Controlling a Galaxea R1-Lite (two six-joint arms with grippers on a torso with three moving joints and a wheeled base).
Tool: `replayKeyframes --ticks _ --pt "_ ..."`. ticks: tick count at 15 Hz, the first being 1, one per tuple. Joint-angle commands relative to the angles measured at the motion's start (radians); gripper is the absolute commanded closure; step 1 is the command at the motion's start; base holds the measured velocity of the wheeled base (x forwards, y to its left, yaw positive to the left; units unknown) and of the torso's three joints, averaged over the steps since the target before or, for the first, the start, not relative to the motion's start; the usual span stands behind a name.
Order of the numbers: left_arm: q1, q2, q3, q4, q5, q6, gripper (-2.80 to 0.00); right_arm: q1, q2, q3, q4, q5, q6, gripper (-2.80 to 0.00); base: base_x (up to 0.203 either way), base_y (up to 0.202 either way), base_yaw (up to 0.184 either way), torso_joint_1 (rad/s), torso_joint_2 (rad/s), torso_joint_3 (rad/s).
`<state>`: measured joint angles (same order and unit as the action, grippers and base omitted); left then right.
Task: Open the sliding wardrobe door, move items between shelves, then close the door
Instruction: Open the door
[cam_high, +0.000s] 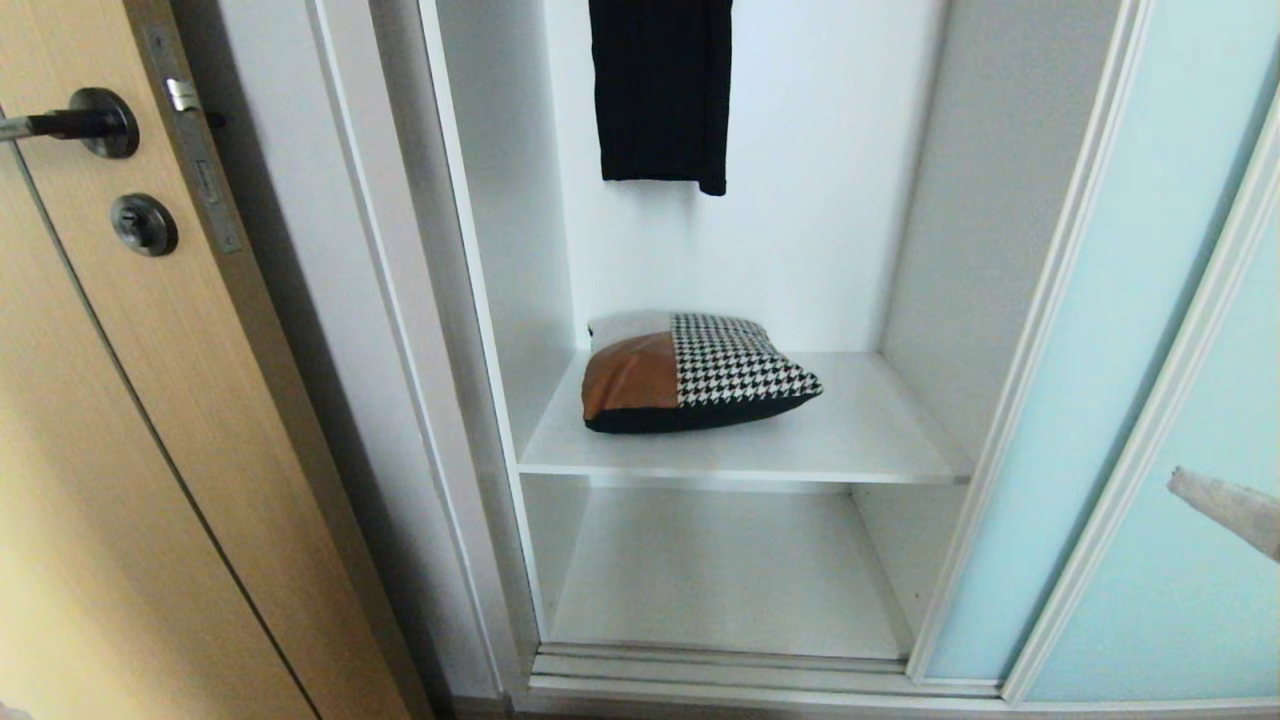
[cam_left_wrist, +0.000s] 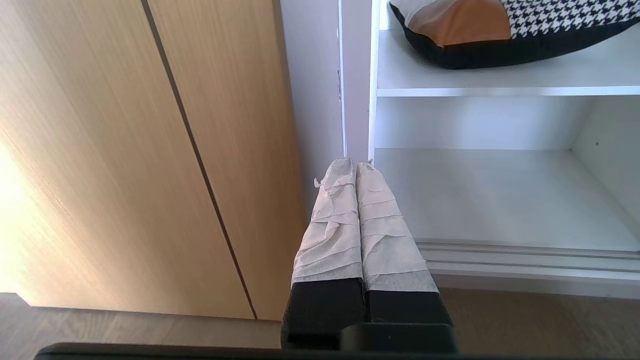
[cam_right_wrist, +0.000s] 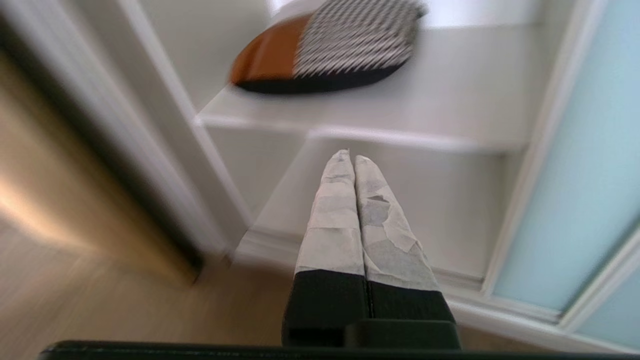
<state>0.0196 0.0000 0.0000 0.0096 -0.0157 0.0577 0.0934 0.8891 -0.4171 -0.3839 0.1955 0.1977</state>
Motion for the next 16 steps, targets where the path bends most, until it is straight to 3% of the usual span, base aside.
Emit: replayKeyframes --ticks 1,6,8,13,16 --pt "0.0 0.002 0.002 0.0 0.0 0.001 0.0 0.004 -0.205 0.07 0.057 0.025 0.001 0.0 0.0 0.0 0.0 0.0 0.0 0.0" --pt "0.0 0.002 0.002 0.0 0.0 0.001 0.0 0.006 -0.547 0.104 0.356 0.063 0.0 0.0 0.0 0.0 0.0 0.0 0.0 0.0" --pt "0.0 0.002 0.002 0.001 0.0 0.001 0.0 0.006 -0.613 0.142 0.439 0.034 0.006 0.0 0.0 0.0 0.0 0.0 0.0 0.0" --pt "0.0 0.002 0.002 0.001 0.0 0.001 0.0 0.082 -0.611 0.372 0.245 -0.105 -0.056 0.0 0.0 0.0 0.0 0.0 0.0 0.0" --pt "0.0 0.002 0.002 0.001 0.0 0.001 0.0 0.031 -0.614 0.419 0.218 -0.122 -0.086 0.0 0.0 0.0 0.0 0.0 0.0 0.0"
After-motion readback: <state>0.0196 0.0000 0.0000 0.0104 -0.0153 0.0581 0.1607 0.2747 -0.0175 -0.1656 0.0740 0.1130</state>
